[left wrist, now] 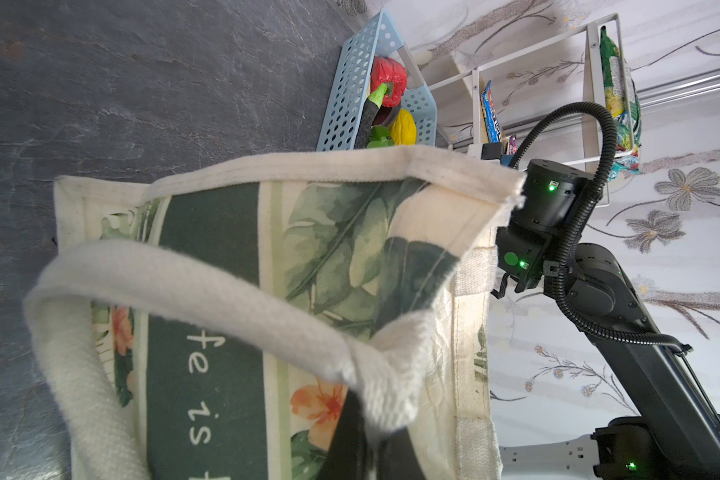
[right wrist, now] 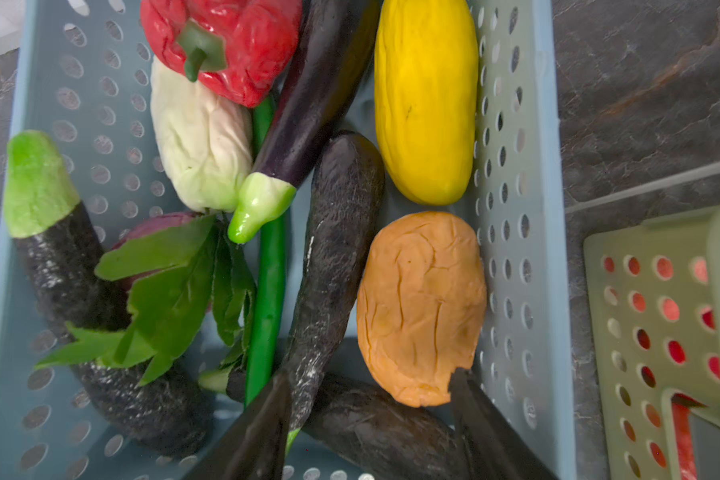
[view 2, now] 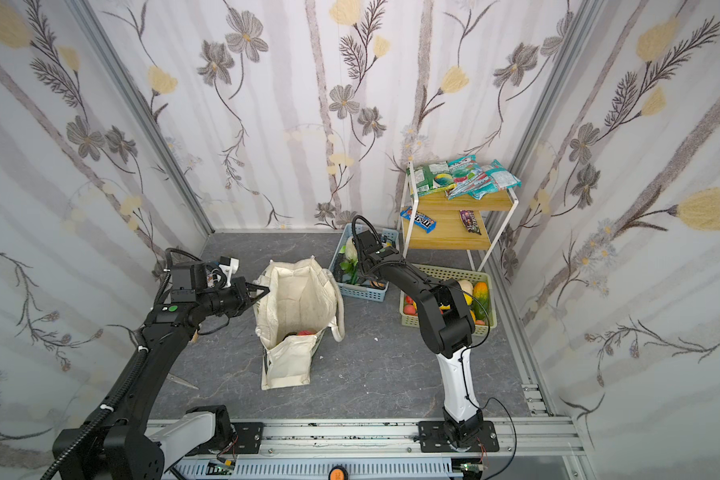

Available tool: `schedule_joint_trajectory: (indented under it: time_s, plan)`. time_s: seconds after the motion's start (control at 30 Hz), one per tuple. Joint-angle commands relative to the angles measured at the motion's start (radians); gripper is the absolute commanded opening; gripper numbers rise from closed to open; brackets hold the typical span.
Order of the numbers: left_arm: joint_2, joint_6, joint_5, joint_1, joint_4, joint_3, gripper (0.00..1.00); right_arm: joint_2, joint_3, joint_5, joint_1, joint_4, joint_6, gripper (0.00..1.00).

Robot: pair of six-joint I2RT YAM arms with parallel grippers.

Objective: Place the food into the grocery bag and tie it
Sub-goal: 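Lower the right gripper into the pale blue basket over the tan bread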

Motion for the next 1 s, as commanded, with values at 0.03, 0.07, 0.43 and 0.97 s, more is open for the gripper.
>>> schedule_joint_trajectory:
  time_s: [0.03,0.07,0.43,0.97]
  plan:
    - [0.0,0.006,0.0,0.001,-0.012,0.004,0.0,0.026,0.027,0.072,-0.003,-0.048,0.044,0.64]
    - [0.0,0.005,0.001,0.001,-0.012,0.002,0.0,0.033,0.033,0.082,-0.003,-0.061,0.047,0.64]
    - [-0.002,0.006,0.0,0.001,-0.004,-0.003,0.0,0.027,-0.003,0.139,-0.022,-0.102,0.056,0.7]
    - [0.011,0.008,0.011,0.001,-0.005,0.002,0.0,0.118,0.059,0.113,-0.08,-0.077,0.015,0.79]
